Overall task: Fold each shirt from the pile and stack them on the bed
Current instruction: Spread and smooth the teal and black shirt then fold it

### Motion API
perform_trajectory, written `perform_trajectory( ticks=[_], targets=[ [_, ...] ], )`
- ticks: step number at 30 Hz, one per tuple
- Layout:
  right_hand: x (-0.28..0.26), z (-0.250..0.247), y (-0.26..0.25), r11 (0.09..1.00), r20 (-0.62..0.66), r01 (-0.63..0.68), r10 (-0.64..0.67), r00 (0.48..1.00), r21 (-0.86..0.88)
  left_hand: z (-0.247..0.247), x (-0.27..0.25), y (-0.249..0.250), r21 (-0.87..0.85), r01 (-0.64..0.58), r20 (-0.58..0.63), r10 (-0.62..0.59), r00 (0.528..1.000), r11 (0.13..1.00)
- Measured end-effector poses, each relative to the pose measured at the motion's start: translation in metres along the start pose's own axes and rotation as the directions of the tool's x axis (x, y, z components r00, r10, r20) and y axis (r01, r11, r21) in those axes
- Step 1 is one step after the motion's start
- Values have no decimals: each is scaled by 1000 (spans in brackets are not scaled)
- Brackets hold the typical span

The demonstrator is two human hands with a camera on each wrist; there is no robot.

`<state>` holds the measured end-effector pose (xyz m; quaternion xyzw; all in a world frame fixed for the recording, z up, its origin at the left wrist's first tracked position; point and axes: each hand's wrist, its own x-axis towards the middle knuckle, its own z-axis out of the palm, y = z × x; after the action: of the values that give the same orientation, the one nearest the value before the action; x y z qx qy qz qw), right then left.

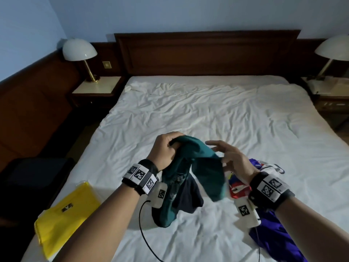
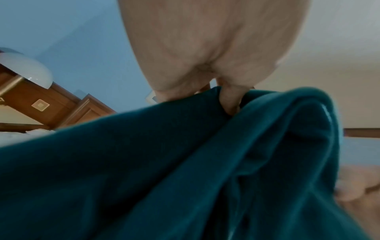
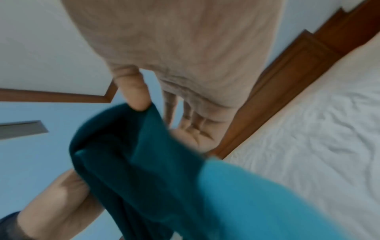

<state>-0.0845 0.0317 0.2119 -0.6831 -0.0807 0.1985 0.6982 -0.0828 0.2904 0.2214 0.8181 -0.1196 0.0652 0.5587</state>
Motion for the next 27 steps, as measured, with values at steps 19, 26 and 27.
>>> perform_trajectory(
  ticks=[19, 26, 27],
  targets=[
    [21, 27, -38, 836, -219, 231, -379, 899, -499, -12, -11, -24, -30, 155, 89, -152, 984, 987],
    [29, 35, -82, 675, 130, 285, -272, 954, -680, 13, 12, 16, -122, 187, 343, -136, 929, 975],
    [29, 33, -85, 666, 112, 297, -307, 945, -685, 13, 15, 16, -41, 165, 315, -144, 938, 985]
  ],
)
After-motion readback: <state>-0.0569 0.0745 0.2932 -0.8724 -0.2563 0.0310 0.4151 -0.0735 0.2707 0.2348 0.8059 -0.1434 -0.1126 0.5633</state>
